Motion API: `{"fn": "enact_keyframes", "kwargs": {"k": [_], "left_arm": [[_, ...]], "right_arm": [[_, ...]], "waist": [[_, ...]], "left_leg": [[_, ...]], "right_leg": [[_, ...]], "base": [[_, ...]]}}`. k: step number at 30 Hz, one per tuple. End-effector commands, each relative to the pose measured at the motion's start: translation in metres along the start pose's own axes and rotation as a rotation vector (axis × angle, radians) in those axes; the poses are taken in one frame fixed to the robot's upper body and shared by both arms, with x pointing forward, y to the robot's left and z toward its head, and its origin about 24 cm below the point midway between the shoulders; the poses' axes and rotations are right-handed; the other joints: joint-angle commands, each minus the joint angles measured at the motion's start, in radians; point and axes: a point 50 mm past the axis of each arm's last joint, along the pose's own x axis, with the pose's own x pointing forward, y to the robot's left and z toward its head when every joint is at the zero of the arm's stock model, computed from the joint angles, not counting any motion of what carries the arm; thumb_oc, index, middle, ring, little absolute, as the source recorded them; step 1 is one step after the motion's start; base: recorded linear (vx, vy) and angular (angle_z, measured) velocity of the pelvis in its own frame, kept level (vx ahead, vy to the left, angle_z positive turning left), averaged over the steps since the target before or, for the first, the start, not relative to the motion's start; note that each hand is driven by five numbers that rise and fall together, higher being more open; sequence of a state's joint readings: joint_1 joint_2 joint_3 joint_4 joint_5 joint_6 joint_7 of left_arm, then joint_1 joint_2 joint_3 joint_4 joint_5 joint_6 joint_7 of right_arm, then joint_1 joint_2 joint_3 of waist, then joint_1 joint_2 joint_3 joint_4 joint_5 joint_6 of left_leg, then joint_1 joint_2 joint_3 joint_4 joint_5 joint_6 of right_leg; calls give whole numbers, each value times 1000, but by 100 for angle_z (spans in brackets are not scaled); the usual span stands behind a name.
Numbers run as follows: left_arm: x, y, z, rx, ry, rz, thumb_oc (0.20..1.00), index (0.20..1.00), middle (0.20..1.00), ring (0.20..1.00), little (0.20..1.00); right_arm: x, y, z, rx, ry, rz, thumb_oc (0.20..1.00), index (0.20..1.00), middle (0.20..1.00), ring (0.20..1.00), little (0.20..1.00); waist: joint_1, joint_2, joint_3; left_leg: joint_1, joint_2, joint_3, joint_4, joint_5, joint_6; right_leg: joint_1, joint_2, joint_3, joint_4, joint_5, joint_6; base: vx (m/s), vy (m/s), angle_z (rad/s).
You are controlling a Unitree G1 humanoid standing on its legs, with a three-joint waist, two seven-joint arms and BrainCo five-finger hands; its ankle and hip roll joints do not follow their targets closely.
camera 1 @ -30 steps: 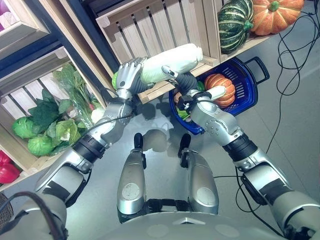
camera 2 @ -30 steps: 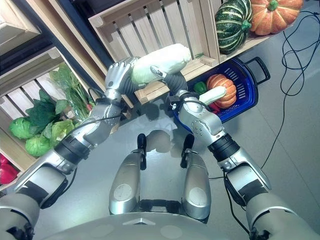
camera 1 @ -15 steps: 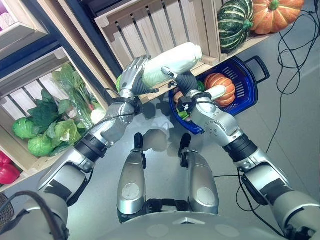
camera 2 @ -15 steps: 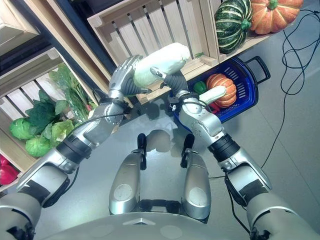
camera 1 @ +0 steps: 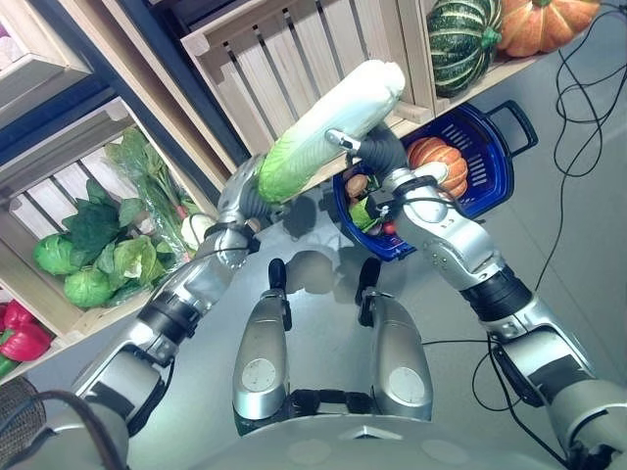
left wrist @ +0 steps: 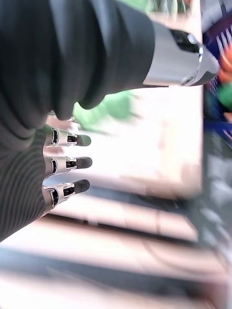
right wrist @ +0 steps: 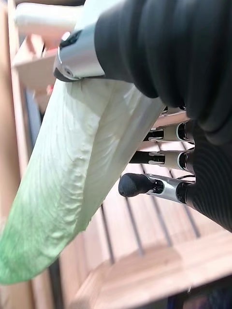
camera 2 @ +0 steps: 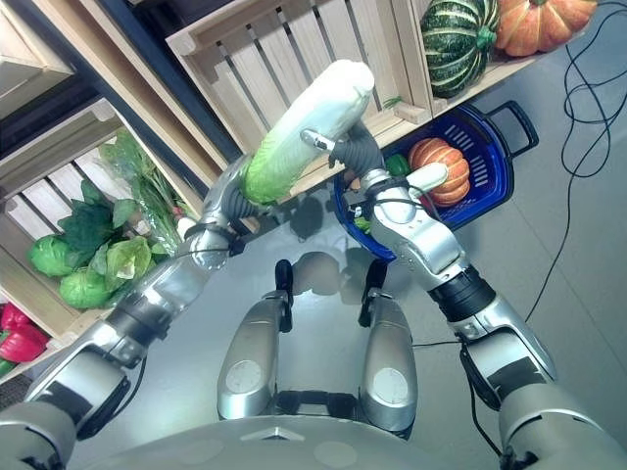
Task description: Pick up fruits and vegetables into the basket
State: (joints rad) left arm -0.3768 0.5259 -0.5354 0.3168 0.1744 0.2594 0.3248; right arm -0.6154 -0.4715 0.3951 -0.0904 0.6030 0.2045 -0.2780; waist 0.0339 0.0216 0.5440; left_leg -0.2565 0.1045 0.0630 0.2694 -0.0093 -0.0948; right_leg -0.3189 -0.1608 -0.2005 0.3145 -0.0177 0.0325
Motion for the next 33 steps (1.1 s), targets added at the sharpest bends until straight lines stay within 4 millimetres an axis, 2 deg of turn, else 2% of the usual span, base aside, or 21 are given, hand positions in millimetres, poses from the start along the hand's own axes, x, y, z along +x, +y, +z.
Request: {"fn": "enact_keyframes", "kwargs": {"k": [1, 5, 10, 11, 16, 19, 23, 26, 27, 33], "left_arm": [[-22, -14, -26, -52, 51, -51, 1000, 1000, 1000, 1000, 1000], [-41, -11, -61, -91, 144, -32, 1000, 1000, 1000, 1000, 1000], [-52, -11, -76, -122, 183, -21, 1000, 1000, 1000, 1000, 1000], [-57, -11, -82, -142, 202, -21, 1000, 1000, 1000, 1000, 1000], [-64, -11, -86, -171, 203, -29, 1000, 1000, 1000, 1000, 1000], [-67, -13, -86, -196, 177, -66, 1000, 1000, 1000, 1000, 1000], [-74, -14, -88, -224, 163, -84, 1000, 1000, 1000, 1000, 1000], [-83, -19, -101, -336, 236, -74, 1000, 1000, 1000, 1000, 1000], [-85, -21, -103, -347, 246, -77, 1000, 1000, 1000, 1000, 1000], [-107, -40, -130, -615, 432, -64, 1000, 1000, 1000, 1000, 1000]], "right_arm": [[-11, -8, 72, -21, -393, -2, 200, 200, 200, 200, 200], [-27, -37, 76, -98, -442, -93, 200, 200, 200, 200, 200], [-39, -53, 75, -127, -467, -145, 200, 200, 200, 200, 200], [-47, -63, 72, -163, -479, -200, 200, 200, 200, 200, 200], [-65, -86, 66, -279, -479, -335, 200, 200, 200, 200, 200], [-76, -107, 57, -374, -440, -470, 200, 200, 200, 200, 200], [-87, -127, 42, -418, -385, -603, 200, 200, 200, 200, 200], [-95, -141, 26, -437, -325, -730, 200, 200, 200, 200, 200], [-96, -142, 23, -432, -313, -737, 200, 200, 200, 200, 200], [-101, -159, -7, -393, -170, -857, 200, 200, 200, 200, 200]], "waist": [[-3, 6, -39], [-12, 18, -24], [-21, 24, -24], [-27, 26, -24], [-40, 30, -24], [-50, 34, -24], [-55, 46, -24], [-51, 59, -24], [-51, 59, -24], [-30, 83, -24]], "left_leg": [[-7, -14, 42, 4, -62, 50], [-24, -3, 50, 16, -65, 46], [-43, 2, 55, 15, -62, 46], [-57, 3, 58, 18, -60, 45], [-94, 7, 67, 29, -57, 46], [-131, 7, 69, 44, -55, 46], [-177, 10, 73, 46, -48, 46], [-234, 11, 73, 52, -36, 46], [-223, 7, 62, 60, -62, 40], [-295, -5, 53, 75, -48, 42]], "right_leg": [[35, 1, 6, 5, -69, 42], [7, 5, 2, 40, -90, 38], [-20, 10, 0, 56, -98, 34], [-36, 11, -2, 68, -102, 32], [-79, 12, -6, 98, -112, 31], [-118, 15, -7, 124, -118, 29], [-174, 17, -11, 156, -127, 27], [-243, 18, -12, 207, -145, 20], [-236, 18, 1, 223, -173, 29], [-328, 8, -5, 302, -204, 13]], "base": [[-49, -27, -3], [-28, -16, -2], [-33, -7, -7], [-45, -5, -10], [-36, -7, -4], [0, 0, 0], [-5, -8, -1], [24, -56, -3], [91, -64, 5], [30, -70, 9]]}}
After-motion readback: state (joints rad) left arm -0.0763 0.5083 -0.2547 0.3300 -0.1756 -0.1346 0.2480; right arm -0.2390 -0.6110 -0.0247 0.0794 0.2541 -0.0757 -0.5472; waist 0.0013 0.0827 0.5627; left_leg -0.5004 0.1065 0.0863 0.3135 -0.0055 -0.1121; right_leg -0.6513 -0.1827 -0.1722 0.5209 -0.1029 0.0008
